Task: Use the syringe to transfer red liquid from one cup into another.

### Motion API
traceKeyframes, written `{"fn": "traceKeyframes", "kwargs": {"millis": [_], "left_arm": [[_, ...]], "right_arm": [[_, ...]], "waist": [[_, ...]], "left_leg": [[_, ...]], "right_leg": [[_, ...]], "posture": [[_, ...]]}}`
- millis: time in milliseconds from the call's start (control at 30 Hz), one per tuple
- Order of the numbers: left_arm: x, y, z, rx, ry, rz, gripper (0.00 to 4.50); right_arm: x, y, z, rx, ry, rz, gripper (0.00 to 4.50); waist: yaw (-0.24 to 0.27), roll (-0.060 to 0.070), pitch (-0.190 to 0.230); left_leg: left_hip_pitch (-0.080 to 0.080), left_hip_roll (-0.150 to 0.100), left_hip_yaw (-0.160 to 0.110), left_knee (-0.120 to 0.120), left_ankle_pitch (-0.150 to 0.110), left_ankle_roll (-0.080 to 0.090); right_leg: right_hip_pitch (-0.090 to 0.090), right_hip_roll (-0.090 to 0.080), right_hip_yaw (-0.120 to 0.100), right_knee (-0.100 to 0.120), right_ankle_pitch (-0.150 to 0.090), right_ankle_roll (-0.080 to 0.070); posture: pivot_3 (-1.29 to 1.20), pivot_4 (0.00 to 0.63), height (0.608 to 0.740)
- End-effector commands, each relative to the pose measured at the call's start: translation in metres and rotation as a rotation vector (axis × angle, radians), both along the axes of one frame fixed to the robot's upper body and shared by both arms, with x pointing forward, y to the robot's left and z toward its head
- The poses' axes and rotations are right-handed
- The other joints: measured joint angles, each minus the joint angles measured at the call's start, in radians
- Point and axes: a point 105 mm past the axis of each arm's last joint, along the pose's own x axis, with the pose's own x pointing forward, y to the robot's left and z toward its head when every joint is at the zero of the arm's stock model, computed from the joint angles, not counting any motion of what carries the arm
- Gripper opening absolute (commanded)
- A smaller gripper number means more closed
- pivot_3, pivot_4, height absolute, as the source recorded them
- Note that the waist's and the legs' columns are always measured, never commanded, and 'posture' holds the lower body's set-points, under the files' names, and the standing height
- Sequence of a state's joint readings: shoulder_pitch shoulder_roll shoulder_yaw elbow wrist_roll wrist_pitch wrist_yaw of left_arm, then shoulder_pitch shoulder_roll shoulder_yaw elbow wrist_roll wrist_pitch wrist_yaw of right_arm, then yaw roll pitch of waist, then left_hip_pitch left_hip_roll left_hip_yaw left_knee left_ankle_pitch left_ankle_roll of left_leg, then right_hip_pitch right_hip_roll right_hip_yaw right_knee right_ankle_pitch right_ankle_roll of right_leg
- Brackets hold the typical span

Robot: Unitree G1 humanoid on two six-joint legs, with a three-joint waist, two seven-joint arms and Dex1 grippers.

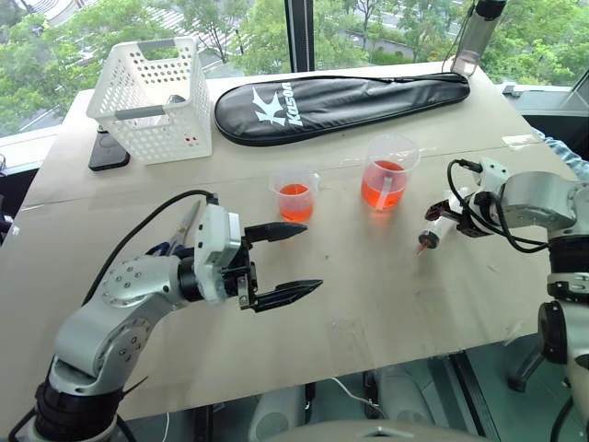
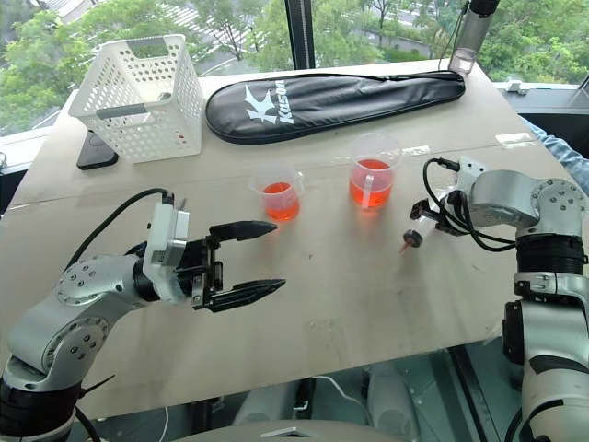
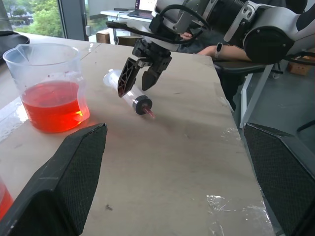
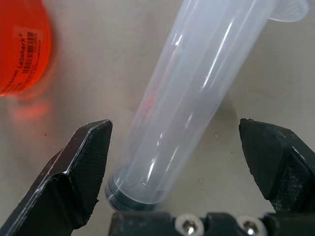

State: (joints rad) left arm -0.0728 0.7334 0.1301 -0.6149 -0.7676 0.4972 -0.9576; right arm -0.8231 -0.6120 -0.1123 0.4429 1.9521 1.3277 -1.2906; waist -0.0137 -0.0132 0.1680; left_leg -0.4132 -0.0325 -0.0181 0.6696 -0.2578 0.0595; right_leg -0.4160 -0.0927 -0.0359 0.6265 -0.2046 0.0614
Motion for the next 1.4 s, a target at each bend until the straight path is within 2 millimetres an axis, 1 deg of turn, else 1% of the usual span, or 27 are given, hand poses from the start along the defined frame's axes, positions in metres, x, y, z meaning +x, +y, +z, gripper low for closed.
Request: {"fn": "traceKeyframes", "kwargs": {"millis": [33,100,200,233,267,367,467,533,600,667,767,800,833,900,933,967,1100,1200,1300,1333,1367,1400], "left_arm": [[-0.007,-0.005,0.007,-0.011,-0.047,-0.015,4.5],[-0.007,-0.006,0.006,-0.014,-0.046,-0.009,4.5],[-0.006,-0.006,0.005,-0.018,-0.044,0.002,4.5],[-0.006,-0.006,0.005,-0.019,-0.044,0.003,4.5],[-0.007,-0.007,0.004,-0.02,-0.044,0.003,4.5],[-0.007,-0.008,0.004,-0.021,-0.045,0.006,4.5],[-0.006,-0.007,0.004,-0.022,-0.045,0.01,4.5],[-0.005,-0.007,0.004,-0.023,-0.045,0.01,4.5],[-0.004,-0.008,0.003,-0.024,-0.045,0.006,4.5],[-0.003,-0.009,0.003,-0.027,-0.047,0.002,4.5],[-0.001,-0.01,0.002,-0.027,-0.05,-0.004,4.5],[-0.001,-0.011,0.002,-0.025,-0.052,-0.006,4.5],[-0.001,-0.011,0.002,-0.024,-0.053,-0.008,4.5],[0.0,-0.01,0.003,-0.022,-0.056,-0.009,4.5],[0.001,-0.01,0.003,-0.021,-0.057,-0.008,4.5],[0.001,-0.009,0.003,-0.02,-0.057,-0.008,4.5],[0.001,-0.01,0.002,-0.018,-0.055,-0.008,4.5],[0.0,-0.011,0.002,-0.02,-0.053,-0.005,4.5],[0.001,-0.011,0.003,-0.02,-0.052,-0.003,4.5],[0.001,-0.011,0.003,-0.019,-0.052,-0.002,4.5],[0.002,-0.011,0.003,-0.019,-0.052,-0.002,4.5],[0.002,-0.011,0.003,-0.018,-0.053,-0.002,4.5]], "right_arm": [[0.005,0.003,0.013,0.011,-0.028,0.018,3.96],[0.005,0.0,0.01,-0.004,-0.016,0.022,3.33],[0.005,-0.005,0.005,-0.04,0.001,0.045,1.99],[0.003,-0.009,0.003,-0.057,0.007,0.059,1.64],[0.001,-0.012,0.002,-0.075,0.009,0.08,1.52],[-0.011,-0.018,0.006,-0.112,0.008,0.209,1.52],[-0.034,-0.027,0.008,-0.166,0.03,0.361,1.51],[-0.048,-0.035,0.008,-0.182,0.058,0.408,1.51],[-0.067,-0.036,0.01,-0.174,0.088,0.503,1.51],[-0.08,-0.034,0.01,-0.221,0.105,0.599,1.51],[-0.084,-0.038,0.006,-0.231,0.124,0.623,1.51],[-0.083,-0.04,0.004,-0.237,0.128,0.621,2.53],[-0.082,-0.042,0.002,-0.239,0.131,0.617,2.87],[-0.079,-0.047,0.0,-0.24,0.132,0.599,3.86],[-0.077,-0.048,-0.001,-0.231,0.13,0.59,4.24],[-0.075,-0.047,-0.001,-0.234,0.122,0.589,4.46],[-0.069,-0.048,-0.001,-0.225,0.11,0.58,4.46],[-0.068,-0.047,-0.006,-0.215,0.118,0.579,4.46],[-0.067,-0.044,-0.01,-0.206,0.111,0.579,3.68],[-0.066,-0.043,-0.01,-0.203,0.106,0.579,3.3],[-0.065,-0.042,-0.011,-0.201,0.1,0.579,2.72],[-0.064,-0.042,-0.011,-0.199,0.095,0.578,2.47]], "waist": [[0.0,0.0,0.0],[0.0,0.0,0.0],[0.0,0.0,0.0],[0.002,0.0,0.0],[0.004,0.0,0.0],[0.009,0.0,0.0],[0.012,0.001,0.001],[0.012,0.002,0.001],[0.011,0.003,0.002],[0.003,0.004,0.002],[-0.003,0.004,0.002],[-0.002,0.004,0.002],[0.001,0.004,0.002],[0.005,0.004,0.002],[0.006,0.004,0.002],[0.008,0.004,0.002],[0.011,0.004,0.002],[0.013,0.004,0.002],[0.014,0.004,0.002],[0.014,0.004,0.002],[0.014,0.004,0.002],[0.014,0.004,0.002]], "left_leg": [[0.0,0.0,0.0,0.0,0.0,0.0],[0.0,0.0,0.0,0.0,0.0,0.0],[0.0,0.0,0.001,0.0,0.0,0.0],[0.0,0.0,0.0,0.0,0.0,0.0],[0.0,0.0,0.0,0.0,0.0,0.0],[0.0,0.0,0.0,0.0,-0.001,0.001],[-0.001,0.0,0.0,0.0,-0.001,0.001],[-0.001,0.0,0.0,0.0,-0.002,0.002],[-0.001,0.0,0.0,0.0,-0.002,0.003],[-0.001,0.001,0.0,0.0,-0.002,0.003],[0.001,0.003,0.002,0.001,-0.002,0.003],[0.001,0.003,0.002,0.001,-0.002,0.003],[0.001,0.003,0.002,0.001,-0.002,0.003],[0.001,0.003,0.002,0.002,-0.002,0.003],[0.0,0.003,0.002,0.002,-0.002,0.003],[0.0,0.003,0.002,0.002,-0.002,0.003],[-0.001,0.003,0.002,0.003,-0.002,0.003],[-0.001,0.003,0.002,0.003,-0.002,0.003],[-0.001,0.003,0.002,0.003,-0.002,0.003],[-0.001,0.003,0.003,0.003,-0.002,0.003],[0.0,0.003,0.003,0.003,-0.002,0.003],[0.0,0.003,0.003,0.003,-0.002,0.003]], "right_leg": [[0.0,0.0,0.0,0.0,0.0,0.0],[0.0,0.0,0.0,0.0,0.0,0.0],[0.0,0.0,0.0,0.0,0.0,0.0],[0.0,0.0,0.0,0.0,0.0,0.0],[0.0,0.0,0.0,0.0,0.0,0.0],[0.0,0.0,0.0,-0.001,0.0,0.0],[0.0,0.0,0.0,-0.002,0.0,0.0],[0.0,0.0,-0.001,-0.002,0.0,0.0],[0.0,0.0,-0.001,-0.003,0.0,0.0],[0.0,0.001,-0.001,-0.003,0.0,0.0],[0.0,0.002,0.0,-0.003,0.0,0.0],[0.0,0.003,0.001,-0.003,0.0,0.0],[0.0,0.003,0.001,-0.002,0.0,0.0],[0.0,0.003,0.001,-0.002,0.0,0.0],[0.0,0.003,0.002,-0.002,0.0,0.0],[0.0,0.003,0.002,-0.002,0.0,0.0],[0.0,0.002,0.003,-0.003,0.0,0.0],[-0.001,0.002,0.003,-0.003,0.0,0.0],[0.0,0.002,0.003,-0.003,0.0,0.0],[0.0,0.002,0.003,-0.003,0.0,0.0],[0.0,0.002,0.003,-0.003,0.0,0.0],[0.0,0.002,0.003,-0.002,0.0,0.0]], "posture": [[0.0,0.15,0.724],[0.0,0.15,0.724],[0.0,0.15,0.724],[0.0,0.15,0.724],[0.0,0.15,0.724],[0.0,0.15,0.724],[0.0,0.15,0.724],[0.0,0.15,0.724],[0.0,0.15,0.724],[0.0,0.15,0.724],[0.0,0.15,0.724],[0.0,0.15,0.724],[0.0,0.15,0.724],[0.0,0.15,0.724],[0.0,0.15,0.724],[0.0,0.15,0.724],[0.0,0.15,0.724],[0.0,0.15,0.724],[0.0,0.15,0.724],[0.0,0.15,0.724],[0.0,0.15,0.724],[0.0,0.15,0.724]]}}
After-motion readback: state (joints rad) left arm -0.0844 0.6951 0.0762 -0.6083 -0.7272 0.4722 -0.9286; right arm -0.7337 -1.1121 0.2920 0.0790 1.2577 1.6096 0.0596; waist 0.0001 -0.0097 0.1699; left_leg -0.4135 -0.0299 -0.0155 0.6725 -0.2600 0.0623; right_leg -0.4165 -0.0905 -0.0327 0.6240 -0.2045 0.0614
